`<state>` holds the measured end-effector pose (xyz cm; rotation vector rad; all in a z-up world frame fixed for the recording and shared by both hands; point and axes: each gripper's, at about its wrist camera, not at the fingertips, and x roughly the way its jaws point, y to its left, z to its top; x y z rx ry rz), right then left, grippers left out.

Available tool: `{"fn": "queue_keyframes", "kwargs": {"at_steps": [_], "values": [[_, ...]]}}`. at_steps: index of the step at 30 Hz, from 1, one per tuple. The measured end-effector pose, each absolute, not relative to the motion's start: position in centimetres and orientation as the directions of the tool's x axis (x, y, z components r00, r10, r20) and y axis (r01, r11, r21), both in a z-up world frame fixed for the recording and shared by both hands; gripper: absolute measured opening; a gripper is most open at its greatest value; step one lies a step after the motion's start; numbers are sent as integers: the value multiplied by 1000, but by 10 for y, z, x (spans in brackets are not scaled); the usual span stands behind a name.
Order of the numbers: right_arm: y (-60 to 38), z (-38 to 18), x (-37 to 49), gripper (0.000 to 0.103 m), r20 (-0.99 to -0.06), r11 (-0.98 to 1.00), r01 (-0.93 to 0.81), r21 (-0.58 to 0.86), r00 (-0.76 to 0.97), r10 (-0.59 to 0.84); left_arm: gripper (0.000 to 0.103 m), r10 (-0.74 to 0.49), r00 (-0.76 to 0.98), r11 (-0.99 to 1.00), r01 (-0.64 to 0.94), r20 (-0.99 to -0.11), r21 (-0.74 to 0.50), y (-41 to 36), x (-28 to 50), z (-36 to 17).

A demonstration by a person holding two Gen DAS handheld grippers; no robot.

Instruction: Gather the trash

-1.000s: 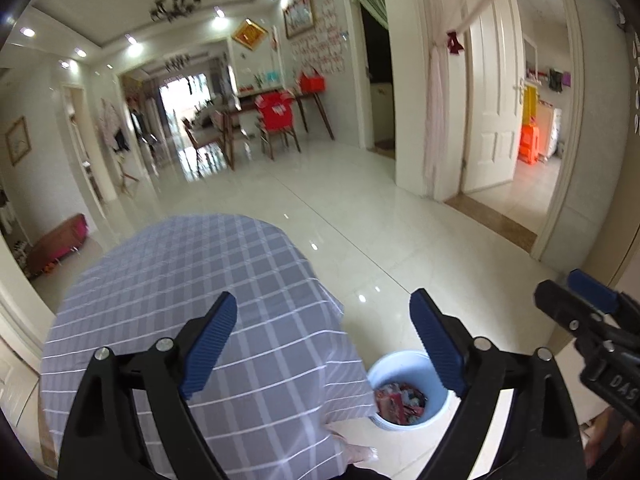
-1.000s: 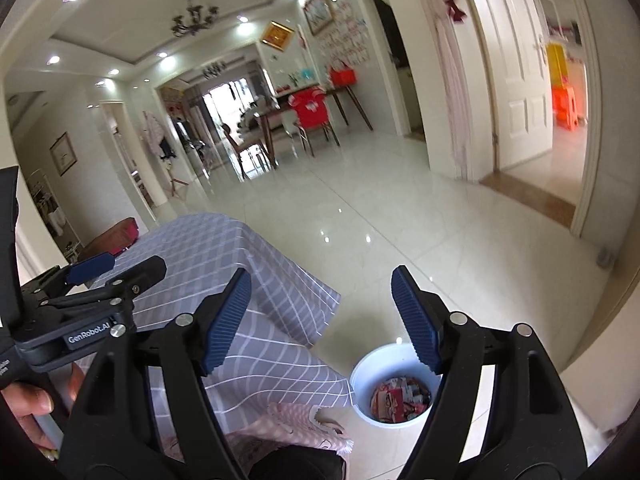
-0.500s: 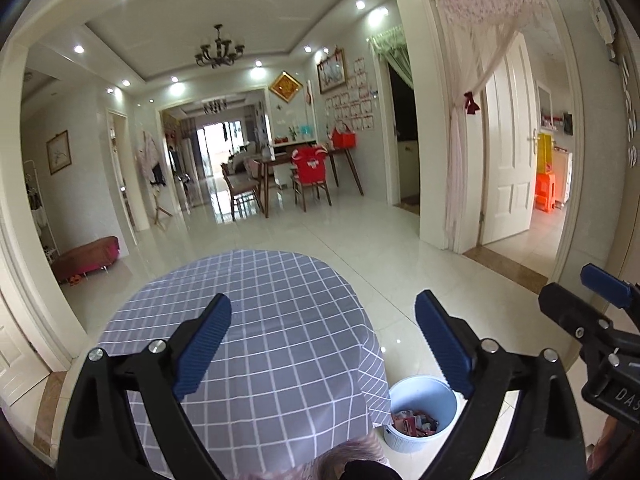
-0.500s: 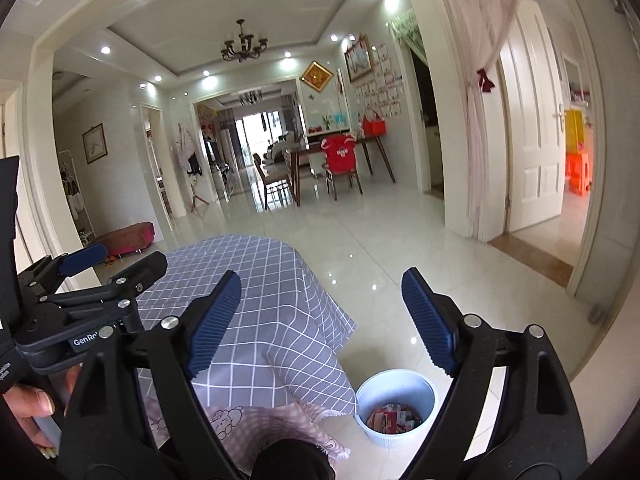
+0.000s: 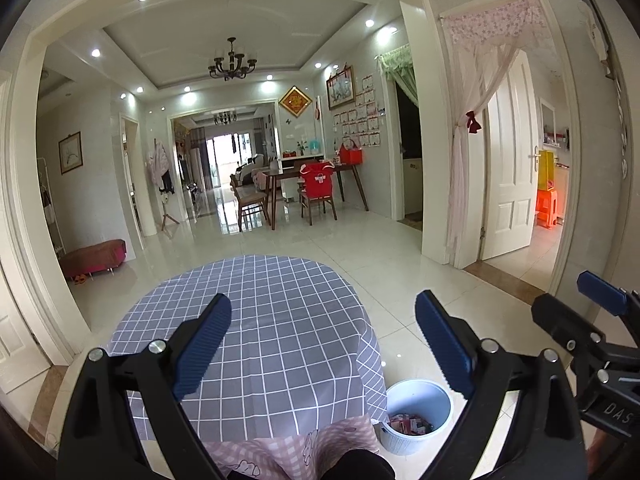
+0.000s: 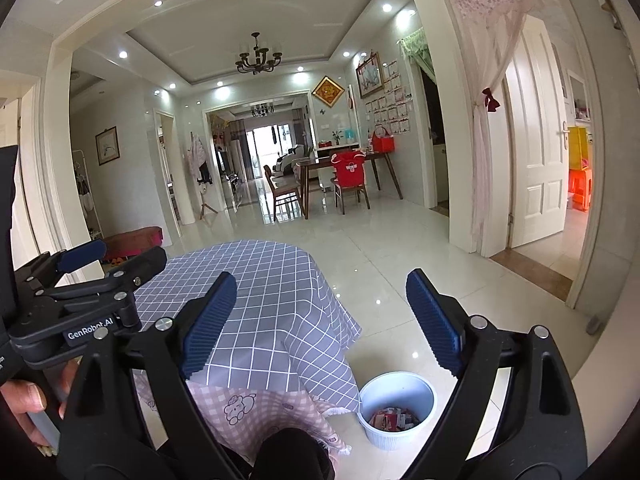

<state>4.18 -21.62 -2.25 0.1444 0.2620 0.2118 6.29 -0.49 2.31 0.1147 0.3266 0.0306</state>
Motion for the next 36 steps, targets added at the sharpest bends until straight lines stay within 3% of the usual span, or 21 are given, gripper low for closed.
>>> {"fn": "queue_keyframes", "kwargs": {"at_steps": [36], "values": [[-221,-22,28,87,-212,974,-148,171,960,183,91,46,945,989,2,-325,148,-9,56,11]]}}
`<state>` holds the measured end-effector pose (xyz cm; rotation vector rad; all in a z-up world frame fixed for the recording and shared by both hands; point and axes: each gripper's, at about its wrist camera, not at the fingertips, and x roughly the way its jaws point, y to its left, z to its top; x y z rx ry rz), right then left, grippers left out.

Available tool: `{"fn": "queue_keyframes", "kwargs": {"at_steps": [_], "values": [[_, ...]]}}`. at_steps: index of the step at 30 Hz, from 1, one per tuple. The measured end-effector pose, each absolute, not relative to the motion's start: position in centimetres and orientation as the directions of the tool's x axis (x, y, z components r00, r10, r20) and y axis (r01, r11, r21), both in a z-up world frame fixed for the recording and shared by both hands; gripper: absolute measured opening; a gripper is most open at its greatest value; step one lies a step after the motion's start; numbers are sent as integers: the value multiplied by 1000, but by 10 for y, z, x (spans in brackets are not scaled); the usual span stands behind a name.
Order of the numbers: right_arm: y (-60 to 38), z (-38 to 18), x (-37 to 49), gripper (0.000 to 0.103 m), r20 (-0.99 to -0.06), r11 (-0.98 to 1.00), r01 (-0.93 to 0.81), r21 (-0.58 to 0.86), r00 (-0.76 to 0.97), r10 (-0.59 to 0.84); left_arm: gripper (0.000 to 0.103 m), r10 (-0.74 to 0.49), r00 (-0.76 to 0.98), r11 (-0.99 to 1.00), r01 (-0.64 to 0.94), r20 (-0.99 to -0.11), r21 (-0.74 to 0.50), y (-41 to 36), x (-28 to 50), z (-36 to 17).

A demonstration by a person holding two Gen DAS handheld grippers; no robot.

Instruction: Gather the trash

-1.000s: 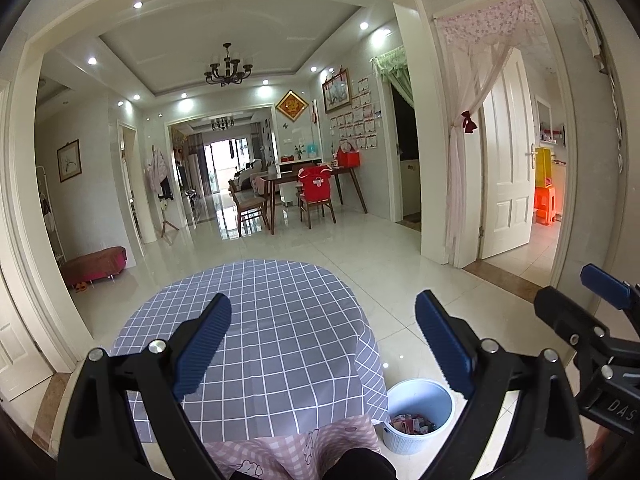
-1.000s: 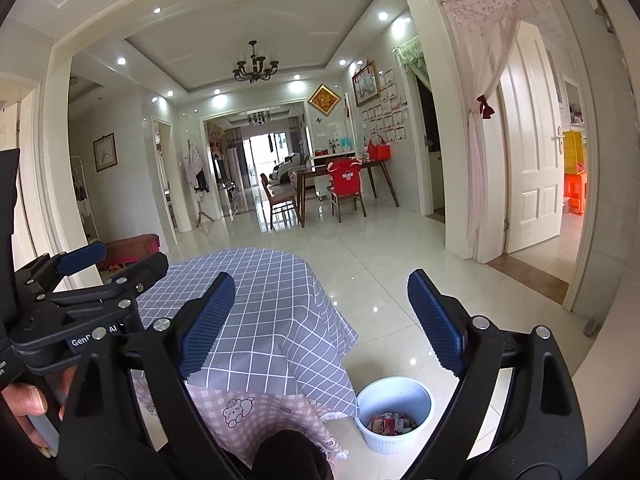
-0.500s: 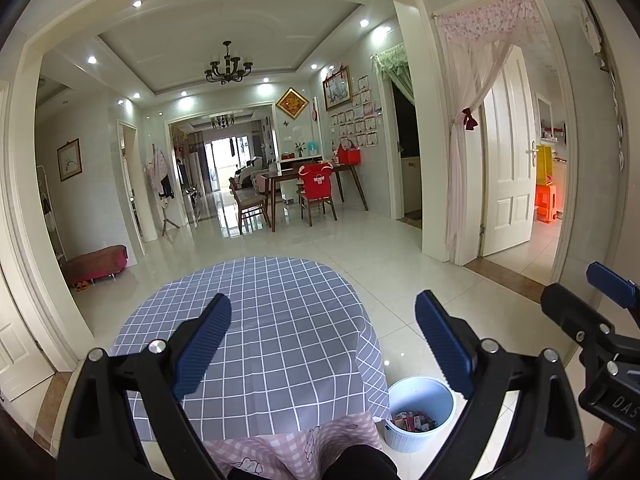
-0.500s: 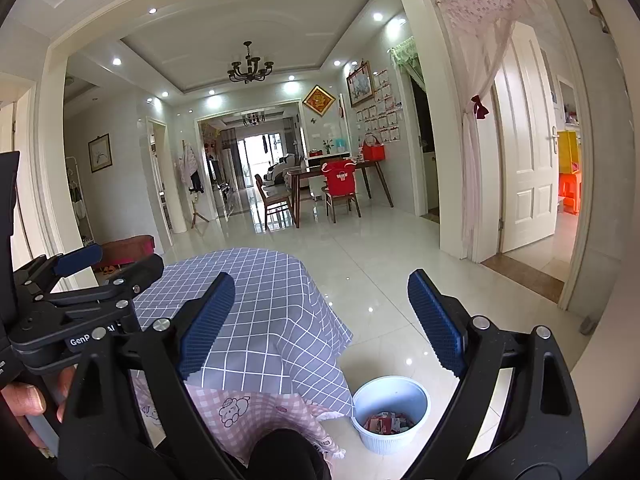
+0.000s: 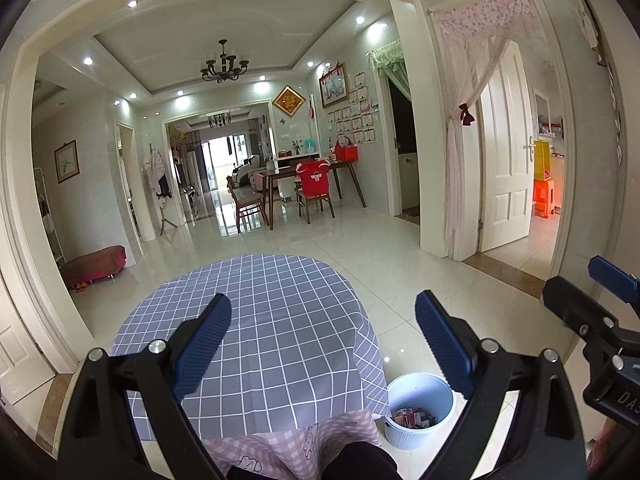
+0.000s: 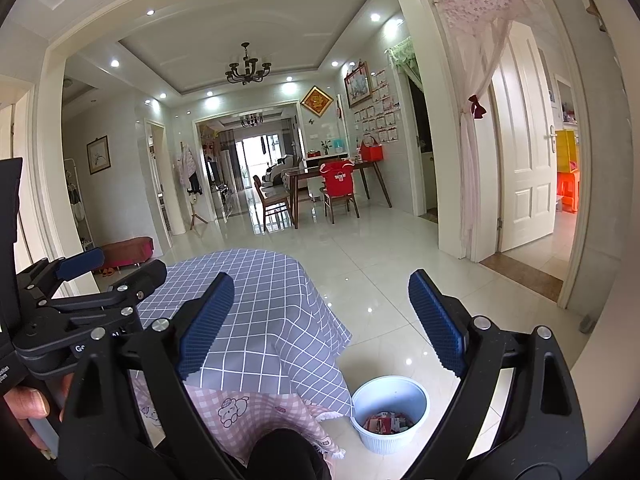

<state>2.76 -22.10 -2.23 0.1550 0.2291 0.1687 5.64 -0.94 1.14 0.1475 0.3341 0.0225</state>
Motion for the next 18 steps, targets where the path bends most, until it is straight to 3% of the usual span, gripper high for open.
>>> {"fn": "queue_keyframes", "kwargs": {"at_steps": [18], "values": [[-220,-25,26,88,-216,974,-147,174,959,184,91,43,943,989,7,-330,149,-10,56,8]]}}
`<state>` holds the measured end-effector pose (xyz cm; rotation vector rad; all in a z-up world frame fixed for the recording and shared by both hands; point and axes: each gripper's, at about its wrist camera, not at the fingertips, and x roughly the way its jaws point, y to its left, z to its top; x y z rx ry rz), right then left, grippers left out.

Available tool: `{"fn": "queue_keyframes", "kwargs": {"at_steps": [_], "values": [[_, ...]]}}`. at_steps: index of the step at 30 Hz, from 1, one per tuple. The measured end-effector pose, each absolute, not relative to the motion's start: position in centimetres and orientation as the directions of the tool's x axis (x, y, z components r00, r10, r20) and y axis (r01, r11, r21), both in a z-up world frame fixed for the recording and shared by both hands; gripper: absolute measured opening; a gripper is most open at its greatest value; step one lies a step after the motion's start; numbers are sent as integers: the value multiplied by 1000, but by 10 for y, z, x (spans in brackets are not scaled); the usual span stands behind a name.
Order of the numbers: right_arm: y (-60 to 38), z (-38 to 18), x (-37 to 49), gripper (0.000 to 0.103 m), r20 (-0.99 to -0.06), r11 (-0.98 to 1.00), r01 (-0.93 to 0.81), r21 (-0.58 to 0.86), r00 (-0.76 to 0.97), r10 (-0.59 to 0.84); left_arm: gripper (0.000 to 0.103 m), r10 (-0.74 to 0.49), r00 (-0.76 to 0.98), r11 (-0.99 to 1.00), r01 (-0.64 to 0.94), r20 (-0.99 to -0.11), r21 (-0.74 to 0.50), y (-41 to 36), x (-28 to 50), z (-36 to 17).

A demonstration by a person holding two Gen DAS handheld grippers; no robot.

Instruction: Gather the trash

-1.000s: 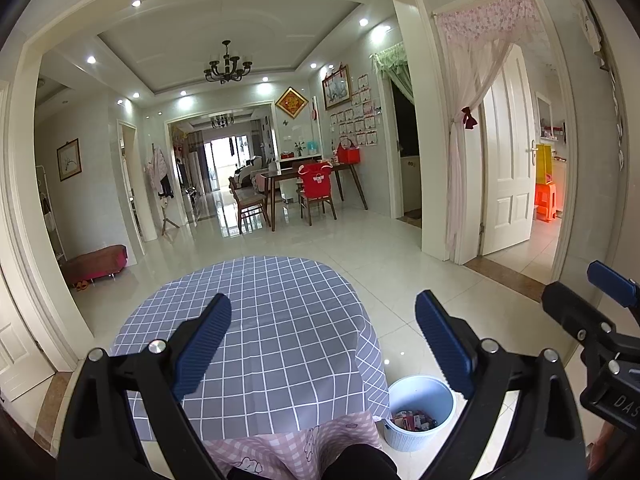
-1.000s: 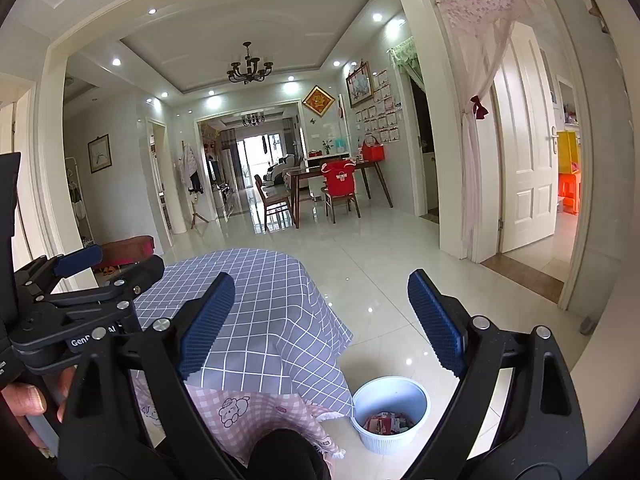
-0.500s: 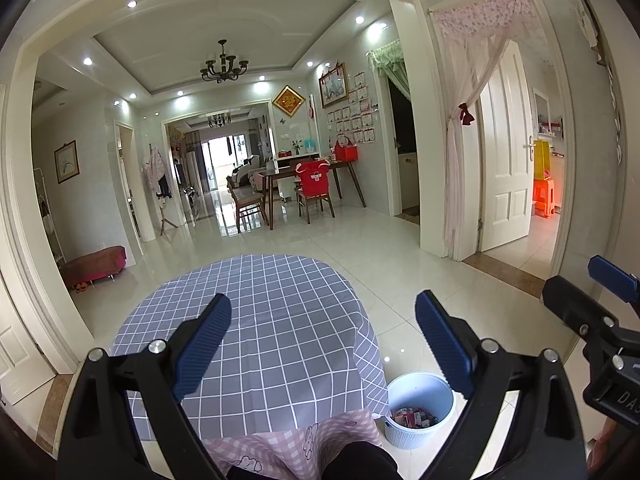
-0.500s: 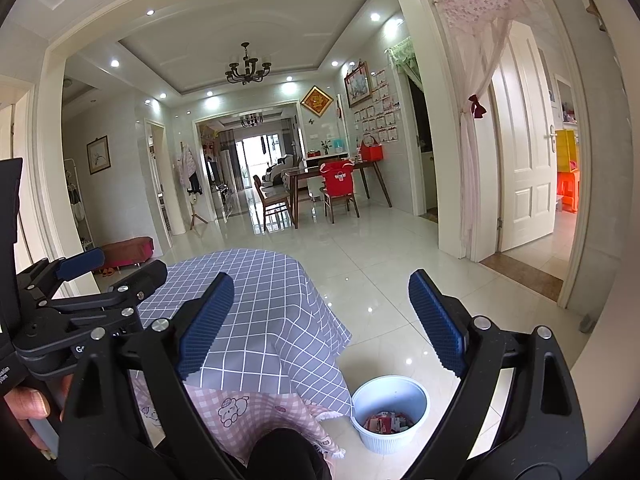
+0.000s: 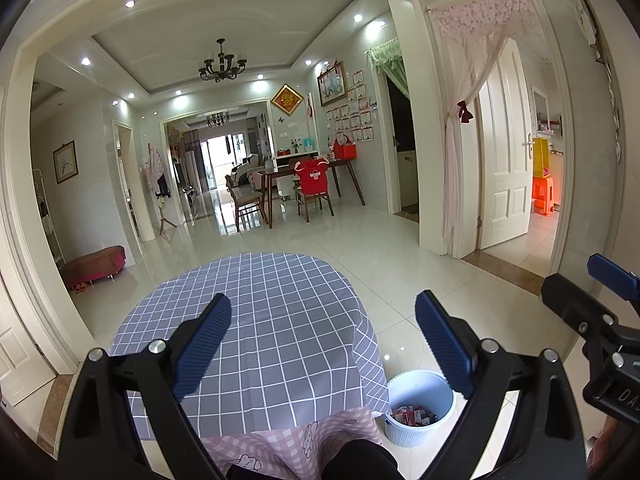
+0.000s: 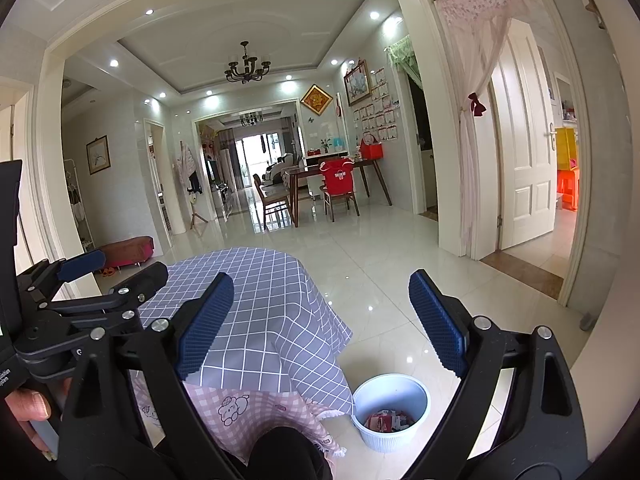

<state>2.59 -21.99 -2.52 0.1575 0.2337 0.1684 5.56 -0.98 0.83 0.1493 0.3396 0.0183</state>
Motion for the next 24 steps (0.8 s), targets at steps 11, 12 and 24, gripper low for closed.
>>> {"fn": "queue_keyframes", "kwargs": {"at_steps": [11,12,24], "values": [[-217,-28,26,88,-222,973,-150,175,957,187,91,45,943,988,6,-330,152,-10,55,8],[-217,-28,26,88,-222,973,-149,175,957,187,91,44,943,989,7,-331,151,-10,56,9],[-211,-31,27,88,-227,972,-155,177,955,193,91,46,942,989,4,-332,149,-9,55,8]]}}
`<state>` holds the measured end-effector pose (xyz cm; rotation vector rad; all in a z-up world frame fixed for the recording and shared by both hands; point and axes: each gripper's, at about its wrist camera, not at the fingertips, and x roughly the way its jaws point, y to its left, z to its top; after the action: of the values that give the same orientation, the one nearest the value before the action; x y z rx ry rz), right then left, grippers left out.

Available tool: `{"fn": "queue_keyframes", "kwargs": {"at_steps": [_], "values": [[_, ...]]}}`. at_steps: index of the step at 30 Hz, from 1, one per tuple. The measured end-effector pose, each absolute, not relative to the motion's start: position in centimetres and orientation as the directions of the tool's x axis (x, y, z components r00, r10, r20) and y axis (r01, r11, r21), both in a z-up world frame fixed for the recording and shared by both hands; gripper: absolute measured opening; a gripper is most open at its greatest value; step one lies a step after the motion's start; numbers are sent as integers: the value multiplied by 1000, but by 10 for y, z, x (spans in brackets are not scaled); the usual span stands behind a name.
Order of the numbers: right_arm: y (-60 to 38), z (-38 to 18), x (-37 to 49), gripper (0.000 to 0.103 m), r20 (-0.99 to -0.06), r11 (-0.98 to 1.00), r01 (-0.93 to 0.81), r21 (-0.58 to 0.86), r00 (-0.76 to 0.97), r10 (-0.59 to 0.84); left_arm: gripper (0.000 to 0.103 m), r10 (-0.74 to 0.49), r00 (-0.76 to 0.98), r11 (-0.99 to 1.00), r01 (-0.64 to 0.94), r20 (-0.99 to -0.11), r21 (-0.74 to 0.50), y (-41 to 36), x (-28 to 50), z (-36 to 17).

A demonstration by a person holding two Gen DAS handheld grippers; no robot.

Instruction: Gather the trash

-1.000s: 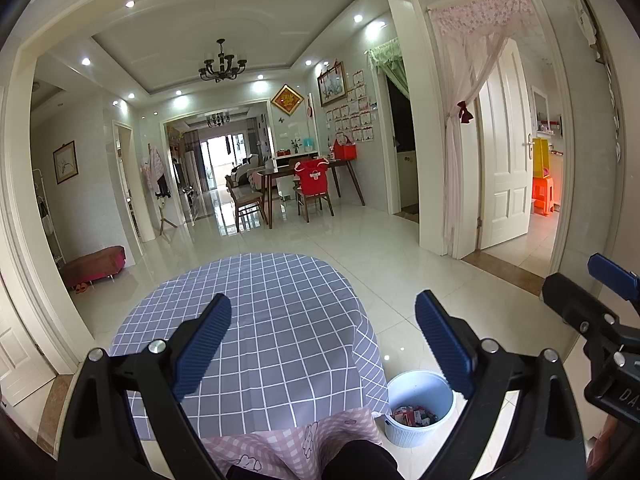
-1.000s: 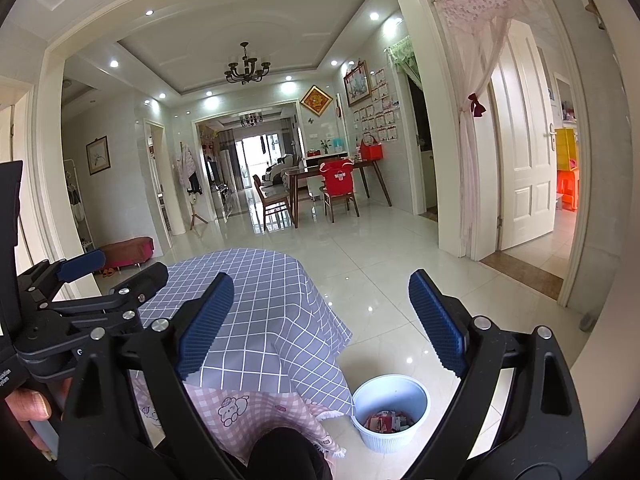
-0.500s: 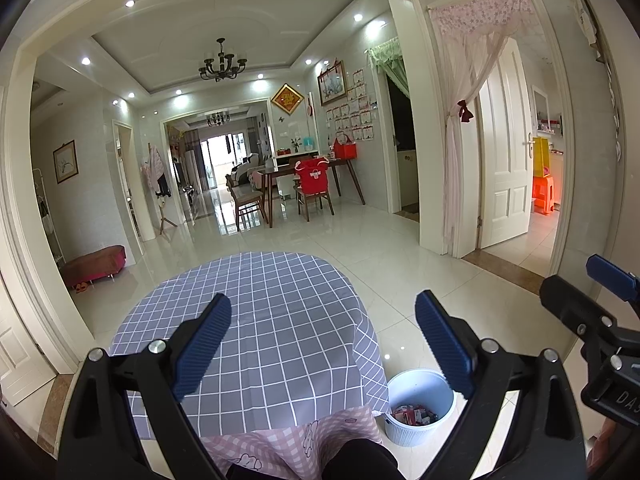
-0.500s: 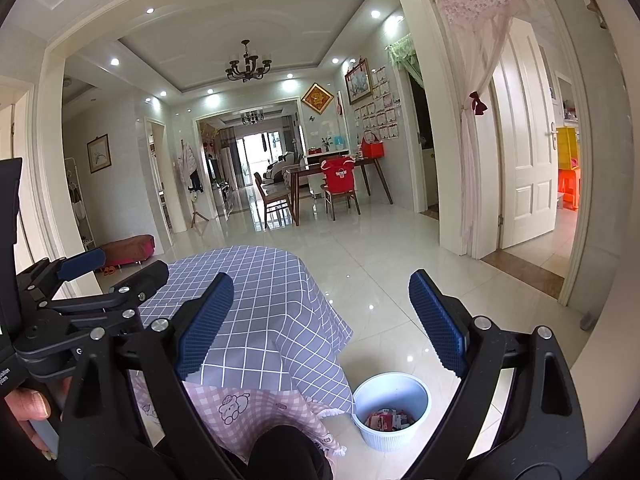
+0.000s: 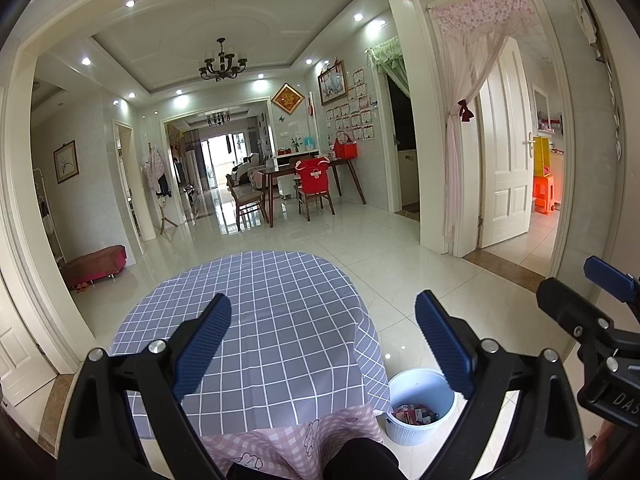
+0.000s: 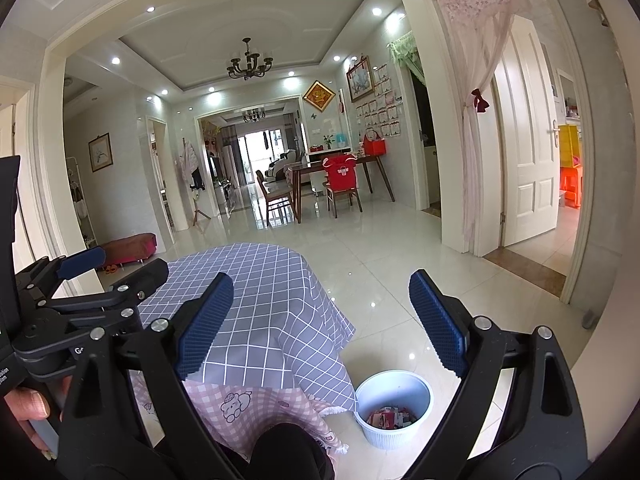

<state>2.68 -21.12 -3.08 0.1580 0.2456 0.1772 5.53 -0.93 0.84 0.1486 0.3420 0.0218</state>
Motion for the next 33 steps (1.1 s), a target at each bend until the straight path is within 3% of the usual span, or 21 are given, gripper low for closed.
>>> {"fn": "queue_keyframes", "kwargs": {"at_steps": [33], "values": [[-208,-34,33,88,-237,970,-163,181,950,204,91,46,940,988,7,-339,154,-7,52,-2]]}}
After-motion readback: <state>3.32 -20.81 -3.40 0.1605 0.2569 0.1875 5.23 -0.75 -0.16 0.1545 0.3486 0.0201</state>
